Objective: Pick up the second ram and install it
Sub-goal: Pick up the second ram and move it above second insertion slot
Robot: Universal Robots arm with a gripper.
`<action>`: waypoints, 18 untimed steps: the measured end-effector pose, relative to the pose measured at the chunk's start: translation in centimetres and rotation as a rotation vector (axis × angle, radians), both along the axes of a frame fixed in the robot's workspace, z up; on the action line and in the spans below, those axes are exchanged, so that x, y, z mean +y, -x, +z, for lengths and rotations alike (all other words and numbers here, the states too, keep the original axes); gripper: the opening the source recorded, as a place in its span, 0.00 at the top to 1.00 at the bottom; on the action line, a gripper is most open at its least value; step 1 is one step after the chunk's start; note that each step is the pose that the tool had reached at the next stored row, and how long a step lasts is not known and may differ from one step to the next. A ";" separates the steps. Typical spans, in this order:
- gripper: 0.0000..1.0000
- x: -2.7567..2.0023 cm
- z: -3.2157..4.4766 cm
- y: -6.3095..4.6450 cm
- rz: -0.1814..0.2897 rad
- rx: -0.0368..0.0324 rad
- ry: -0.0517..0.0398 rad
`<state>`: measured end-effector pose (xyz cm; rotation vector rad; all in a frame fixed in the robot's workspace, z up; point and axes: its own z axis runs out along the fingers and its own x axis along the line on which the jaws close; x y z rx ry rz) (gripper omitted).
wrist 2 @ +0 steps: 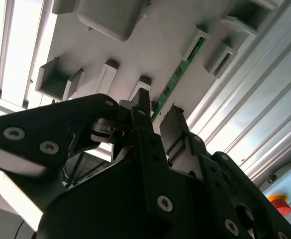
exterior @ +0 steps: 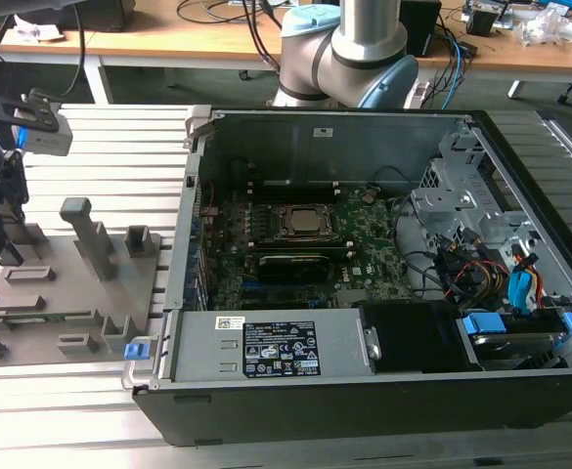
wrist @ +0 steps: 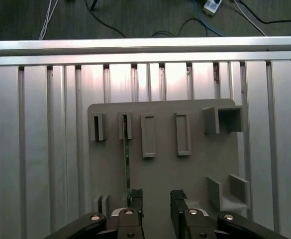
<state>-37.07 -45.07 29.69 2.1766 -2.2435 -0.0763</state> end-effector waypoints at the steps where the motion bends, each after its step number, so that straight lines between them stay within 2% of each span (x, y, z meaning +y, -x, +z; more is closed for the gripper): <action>1: 0.64 -0.02 -0.11 0.0 0.000 0.0000 0.0000; 18: 0.64 -0.45 -2.19 0.0 0.000 0.0000 0.0000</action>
